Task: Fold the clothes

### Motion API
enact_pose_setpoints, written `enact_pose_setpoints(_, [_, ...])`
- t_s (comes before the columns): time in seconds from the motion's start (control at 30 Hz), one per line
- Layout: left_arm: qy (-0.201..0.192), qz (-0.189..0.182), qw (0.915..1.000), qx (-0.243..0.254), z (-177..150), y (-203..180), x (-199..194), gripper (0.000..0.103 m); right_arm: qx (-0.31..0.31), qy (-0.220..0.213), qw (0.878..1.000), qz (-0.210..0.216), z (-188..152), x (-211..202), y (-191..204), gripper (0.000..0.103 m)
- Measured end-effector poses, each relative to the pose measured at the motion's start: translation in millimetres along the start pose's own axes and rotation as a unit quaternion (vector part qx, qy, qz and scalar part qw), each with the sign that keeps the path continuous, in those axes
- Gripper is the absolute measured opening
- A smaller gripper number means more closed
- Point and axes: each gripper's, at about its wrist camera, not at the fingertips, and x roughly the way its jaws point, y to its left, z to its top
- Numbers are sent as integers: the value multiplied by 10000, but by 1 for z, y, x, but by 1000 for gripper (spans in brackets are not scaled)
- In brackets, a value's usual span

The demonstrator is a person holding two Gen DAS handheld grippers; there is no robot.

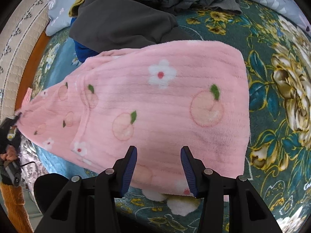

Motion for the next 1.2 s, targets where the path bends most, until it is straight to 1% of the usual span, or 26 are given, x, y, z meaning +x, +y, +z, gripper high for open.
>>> enact_pose_setpoints(0.07, [-98,-47,9984,561,-3,-38,-16,27,65,-31,9999,76,2,0,-5,50])
enact_pose_setpoints(0.1, [-145,-86,9959,886,-8,-60,-25,27,100,-55,9999,113,2,0,-8,50])
enact_pose_setpoints(0.17, [-234,-181,9877,1536,-19,-102,-42,27,182,-121,9996,167,5,-1,-13,50])
enact_pose_setpoints(0.2, [-284,-314,9788,2004,-32,-131,-53,27,248,-167,9994,193,8,0,-16,50])
enact_pose_setpoints(0.27, [-329,-510,9602,2725,-55,-174,-64,27,385,-261,9986,241,11,-4,-26,50])
enact_pose_setpoints(0.33, [-280,-788,9377,3373,-90,-214,-69,27,549,-400,9973,270,15,-10,-38,50])
enact_pose_setpoints(0.4, [-97,-1036,9170,3852,-128,-241,-64,27,723,-544,9955,284,20,-15,-51,50])
enact_pose_setpoints(0.47, [136,-1141,8984,4238,-167,-258,-50,27,908,-666,9933,278,24,-18,-63,50])
enact_pose_setpoints(0.53, [547,-1233,8842,4473,-206,-267,-32,27,1106,-765,9906,256,26,-22,-78,50])
enact_pose_setpoints(0.63, [1107,-1165,8630,4790,-262,-272,-11,27,1414,-833,9862,231,24,-28,-105,50])
enact_pose_setpoints(0.7, [1382,-1047,8466,5032,-296,-270,1,27,1567,-830,9839,229,23,-27,-117,50])
enact_pose_setpoints(0.73, [1492,-974,8414,5102,-307,-269,6,27,1637,-817,9829,233,22,-25,-121,50])
enact_pose_setpoints(0.87, [1901,-665,8229,5312,-339,-264,24,29,1852,-735,9794,337,21,-14,-133,50])
enact_pose_setpoints(0.93, [2103,-510,8127,5410,-355,-261,33,30,1857,-730,9791,403,21,-13,-134,50])
enact_pose_setpoints(1.0, [2281,-432,8083,5410,-362,-259,39,32,1834,-742,9791,462,21,-13,-134,50])
enact_pose_setpoints(1.03, [2346,-399,8064,5414,-364,-258,40,36,1815,-759,9792,489,22,-13,-134,50])
enact_pose_setpoints(1.1, [2461,-468,8064,5358,-366,-256,39,41,1778,-799,9794,530,24,-14,-134,50])
enact_pose_setpoints(1.13, [2509,-518,8081,5304,-366,-255,38,46,1762,-827,9794,531,25,-16,-134,50])
enact_pose_setpoints(1.17, [2592,-597,8125,5188,-364,-254,36,50,1758,-849,9793,531,26,-17,-135,50])
enact_pose_setpoints(1.2, [2693,-733,8183,5024,-359,-254,33,52,1765,-867,9790,530,27,-18,-137,50])
